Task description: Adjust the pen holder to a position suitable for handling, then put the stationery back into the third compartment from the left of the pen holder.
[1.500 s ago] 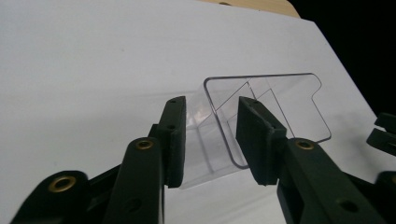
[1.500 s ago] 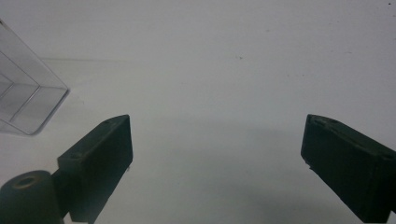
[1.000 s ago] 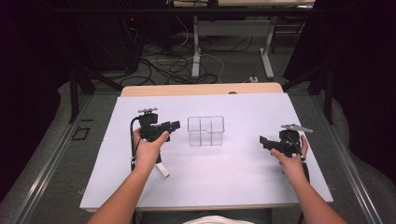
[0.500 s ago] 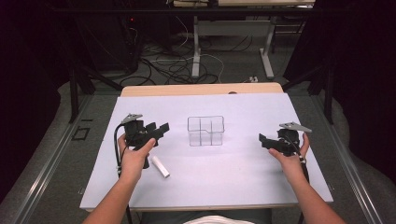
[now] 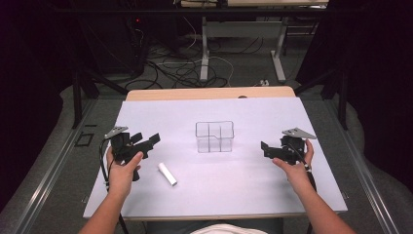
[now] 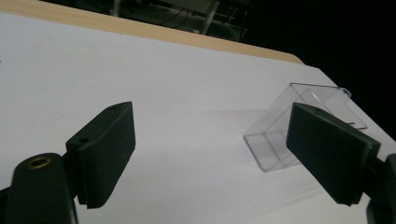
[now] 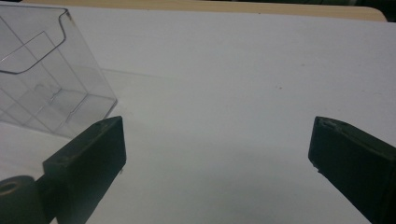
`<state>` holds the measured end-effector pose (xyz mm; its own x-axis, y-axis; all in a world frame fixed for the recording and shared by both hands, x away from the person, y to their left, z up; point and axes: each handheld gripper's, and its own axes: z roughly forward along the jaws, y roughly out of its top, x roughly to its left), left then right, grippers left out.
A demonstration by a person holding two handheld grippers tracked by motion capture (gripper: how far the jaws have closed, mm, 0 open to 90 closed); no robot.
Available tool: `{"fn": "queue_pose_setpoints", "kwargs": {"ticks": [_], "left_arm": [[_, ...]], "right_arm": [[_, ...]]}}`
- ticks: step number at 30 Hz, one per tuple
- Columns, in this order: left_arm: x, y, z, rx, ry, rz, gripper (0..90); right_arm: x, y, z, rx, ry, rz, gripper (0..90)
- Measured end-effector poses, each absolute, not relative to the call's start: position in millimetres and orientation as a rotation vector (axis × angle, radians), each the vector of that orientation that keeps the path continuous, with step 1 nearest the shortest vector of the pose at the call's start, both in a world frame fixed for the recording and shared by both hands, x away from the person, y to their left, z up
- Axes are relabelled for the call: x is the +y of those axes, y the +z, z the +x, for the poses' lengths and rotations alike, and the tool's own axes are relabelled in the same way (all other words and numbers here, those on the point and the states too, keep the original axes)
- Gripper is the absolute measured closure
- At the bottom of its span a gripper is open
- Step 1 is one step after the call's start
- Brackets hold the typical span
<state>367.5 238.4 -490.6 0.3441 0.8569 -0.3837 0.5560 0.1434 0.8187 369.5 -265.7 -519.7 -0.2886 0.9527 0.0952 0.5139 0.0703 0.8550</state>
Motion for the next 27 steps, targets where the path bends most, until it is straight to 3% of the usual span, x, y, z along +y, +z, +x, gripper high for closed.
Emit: {"fn": "queue_pose_setpoints", "kwargs": {"ticks": [10, 24, 26, 27], "left_arm": [[240.5, -495.7, 371.1, 1.356, 0.346, 1.533, 1.1], [243.0, -497.8, 370.3, 1.380, 0.355, 1.497, 1.2], [242.1, -498.9, 370.0, 1.380, 0.350, 1.495, 1.2], [241.8, -498.9, 369.8, 1.379, 0.350, 1.503, 1.2]], "right_arm": [[-255.2, -515.0, 362.8, 1.891, 1.151, 1.432, 4.0], [-239.0, -510.0, 359.3, 1.965, 1.189, 1.447, 7.2], [-235.3, -506.9, 356.9, 1.977, 1.189, 1.439, 15.3], [-230.2, -504.5, 354.8, 1.993, 1.203, 1.449, 14.9]]}}
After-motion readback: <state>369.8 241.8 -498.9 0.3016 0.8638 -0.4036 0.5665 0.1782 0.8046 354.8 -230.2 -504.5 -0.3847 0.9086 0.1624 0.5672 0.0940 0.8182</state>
